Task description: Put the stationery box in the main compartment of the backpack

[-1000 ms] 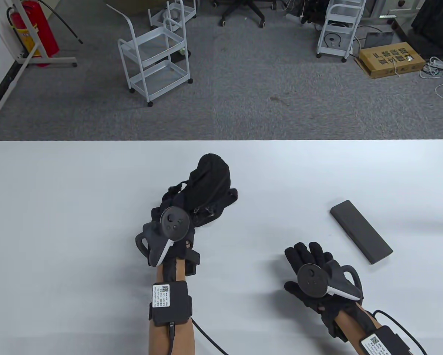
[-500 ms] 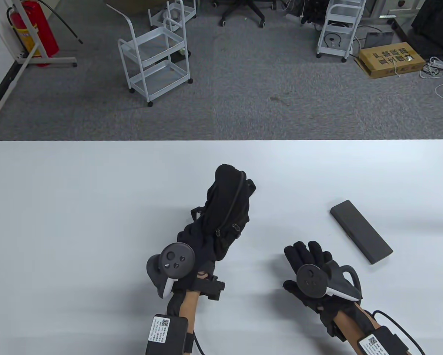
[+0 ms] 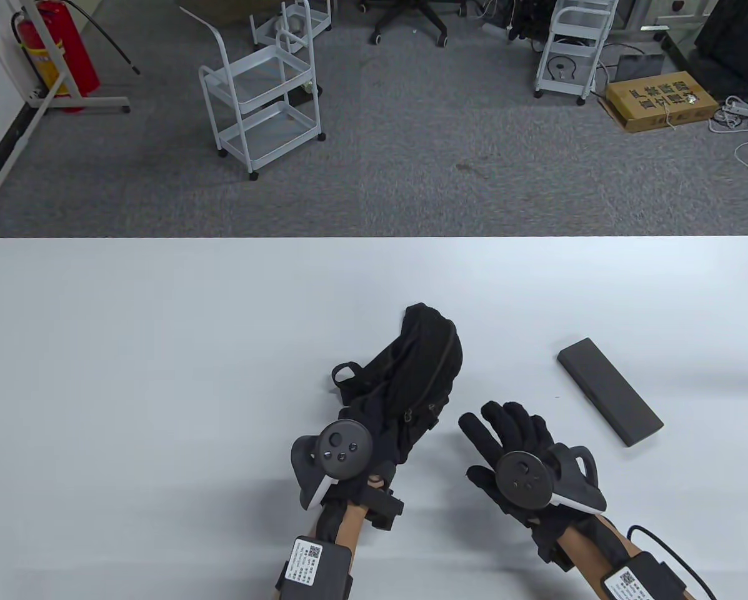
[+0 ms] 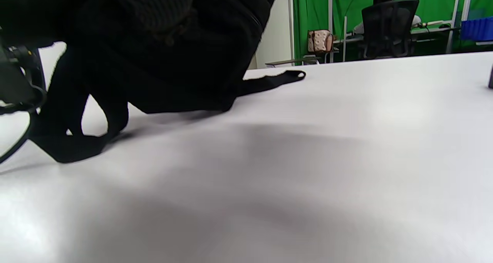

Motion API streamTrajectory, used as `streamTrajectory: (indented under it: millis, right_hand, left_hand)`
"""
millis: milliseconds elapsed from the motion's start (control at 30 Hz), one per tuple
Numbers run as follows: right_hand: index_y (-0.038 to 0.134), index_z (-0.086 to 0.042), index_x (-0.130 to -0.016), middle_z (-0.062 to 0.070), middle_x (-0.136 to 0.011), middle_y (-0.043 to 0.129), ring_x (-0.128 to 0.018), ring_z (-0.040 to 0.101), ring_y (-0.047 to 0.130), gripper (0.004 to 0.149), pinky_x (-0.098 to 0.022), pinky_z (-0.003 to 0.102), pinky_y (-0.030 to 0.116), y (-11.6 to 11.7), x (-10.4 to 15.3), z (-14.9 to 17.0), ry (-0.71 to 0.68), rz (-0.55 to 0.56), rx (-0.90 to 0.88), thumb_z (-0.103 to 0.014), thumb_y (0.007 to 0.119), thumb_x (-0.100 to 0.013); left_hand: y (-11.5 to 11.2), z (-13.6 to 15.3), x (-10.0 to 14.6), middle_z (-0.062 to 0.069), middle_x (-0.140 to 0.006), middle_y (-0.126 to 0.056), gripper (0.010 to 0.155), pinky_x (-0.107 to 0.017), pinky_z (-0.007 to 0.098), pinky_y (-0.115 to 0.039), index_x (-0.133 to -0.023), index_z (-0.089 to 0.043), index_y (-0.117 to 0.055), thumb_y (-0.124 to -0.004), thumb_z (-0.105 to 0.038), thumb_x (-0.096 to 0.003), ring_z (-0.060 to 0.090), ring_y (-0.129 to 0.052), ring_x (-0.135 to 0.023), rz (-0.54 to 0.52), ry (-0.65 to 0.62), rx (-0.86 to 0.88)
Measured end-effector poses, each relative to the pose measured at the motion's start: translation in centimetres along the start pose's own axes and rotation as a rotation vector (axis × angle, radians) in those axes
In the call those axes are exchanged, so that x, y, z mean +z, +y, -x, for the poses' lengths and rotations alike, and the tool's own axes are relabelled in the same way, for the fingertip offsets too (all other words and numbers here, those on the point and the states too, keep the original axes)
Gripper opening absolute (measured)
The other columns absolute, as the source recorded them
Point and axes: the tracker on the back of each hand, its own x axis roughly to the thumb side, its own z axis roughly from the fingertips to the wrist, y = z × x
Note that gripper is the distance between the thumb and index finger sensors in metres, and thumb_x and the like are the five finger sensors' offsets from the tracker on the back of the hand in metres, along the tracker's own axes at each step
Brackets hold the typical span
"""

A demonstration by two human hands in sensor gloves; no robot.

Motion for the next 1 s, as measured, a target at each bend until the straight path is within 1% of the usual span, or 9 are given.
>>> streamTrajectory:
  millis: [133, 233, 367, 433, 567, 667, 800, 933, 1000]
  right_hand:
    - [0.014, -0.034, -0.113, 0.017, -0.120, 0.014, -0.110, 0.059, 0.024, 0.074, -0.075, 0.077, 0.032, -1.5, -0.1, -1.7, -0.077, -0.009, -0.010, -0.042, 0.064, -0.059]
    - [0.018, -0.030, -0.114, 0.017, -0.120, 0.018, -0.110, 0.059, 0.027, 0.073, -0.075, 0.076, 0.034, -2.3, -0.4, -3.2, -0.083, 0.057, 0.037, -0.042, 0.064, -0.059]
    - [0.024, -0.020, -0.116, 0.018, -0.118, 0.026, -0.107, 0.058, 0.035, 0.077, -0.075, 0.075, 0.037, -3.0, -1.6, -4.5, -0.043, 0.154, -0.004, -0.048, 0.066, -0.057]
    - [0.030, -0.017, -0.115, 0.019, -0.116, 0.030, -0.106, 0.058, 0.038, 0.078, -0.075, 0.074, 0.038, -2.9, -2.1, -4.9, -0.020, 0.172, -0.043, -0.049, 0.068, -0.056]
    - [0.036, -0.013, -0.113, 0.018, -0.114, 0.034, -0.104, 0.057, 0.041, 0.080, -0.075, 0.073, 0.040, -2.8, -3.0, -5.7, 0.021, 0.215, -0.014, -0.048, 0.076, -0.053]
    - [0.044, -0.013, -0.110, 0.017, -0.111, 0.039, -0.103, 0.056, 0.044, 0.075, -0.075, 0.072, 0.042, -2.4, -3.5, -6.2, 0.047, 0.260, -0.019, -0.045, 0.079, -0.052]
    - [0.048, -0.012, -0.106, 0.017, -0.108, 0.044, -0.100, 0.055, 0.050, 0.068, -0.074, 0.071, 0.045, -1.7, -3.4, -6.4, 0.058, 0.345, -0.017, -0.039, 0.081, -0.052]
    - [0.058, -0.011, -0.100, 0.017, -0.104, 0.053, -0.096, 0.052, 0.059, 0.051, -0.072, 0.070, 0.051, -1.6, -3.1, -6.2, 0.075, 0.403, -0.032, -0.030, 0.076, -0.056]
    - [0.060, -0.011, -0.098, 0.017, -0.103, 0.055, -0.095, 0.051, 0.061, 0.047, -0.072, 0.069, 0.053, -1.7, -2.9, -5.9, 0.067, 0.405, -0.051, -0.027, 0.075, -0.056]
  left_hand:
    - [-0.3, 0.0, -0.1, 0.019, -0.091, -0.080, 0.054, -0.039, 0.043, -0.089, -0.105, -0.009, -0.066, -0.063, -0.030, -0.0552, 0.037, -0.085, -0.065, 0.029, 0.002, 0.011]
    - [-0.3, 0.0, -0.1, 0.019, -0.091, -0.080, 0.054, -0.038, 0.041, -0.091, -0.105, -0.009, -0.067, -0.063, -0.030, -0.0552, 0.037, -0.089, -0.064, 0.034, -0.002, 0.015]
    - [-0.3, 0.0, 0.0, 0.019, -0.091, -0.080, 0.054, -0.038, 0.041, -0.092, -0.104, -0.009, -0.068, -0.064, -0.030, -0.0549, 0.037, -0.090, -0.064, 0.043, -0.023, 0.017]
    - [-0.4, -0.1, 0.1, 0.019, -0.092, -0.080, 0.053, -0.038, 0.041, -0.092, -0.104, -0.010, -0.068, -0.064, -0.030, -0.0548, 0.037, -0.090, -0.065, 0.055, -0.039, 0.013]
    - [-0.6, -0.1, 0.0, 0.018, -0.093, -0.079, 0.052, -0.039, 0.043, -0.091, -0.104, -0.014, -0.069, -0.065, -0.029, -0.0543, 0.038, -0.090, -0.067, 0.090, -0.062, 0.014]
    - [-0.7, -0.3, 0.0, 0.017, -0.094, -0.078, 0.051, -0.040, 0.044, -0.090, -0.103, -0.016, -0.069, -0.066, -0.028, -0.0539, 0.038, -0.089, -0.070, 0.133, -0.110, 0.018]
    - [-0.8, -0.6, 0.1, 0.017, -0.094, -0.078, 0.050, -0.040, 0.045, -0.090, -0.103, -0.015, -0.070, -0.067, -0.027, -0.0536, 0.038, -0.088, -0.071, 0.145, -0.135, 0.015]
    - [-1.3, -0.8, 0.1, 0.017, -0.095, -0.077, 0.051, -0.041, 0.045, -0.089, -0.103, -0.015, -0.070, -0.067, -0.026, -0.0535, 0.038, -0.088, -0.071, 0.170, -0.165, 0.012]
    - [-1.4, -0.9, 0.2, 0.017, -0.094, -0.077, 0.051, -0.040, 0.044, -0.090, -0.103, -0.014, -0.070, -0.067, -0.026, -0.0535, 0.038, -0.088, -0.071, 0.169, -0.170, 0.001]
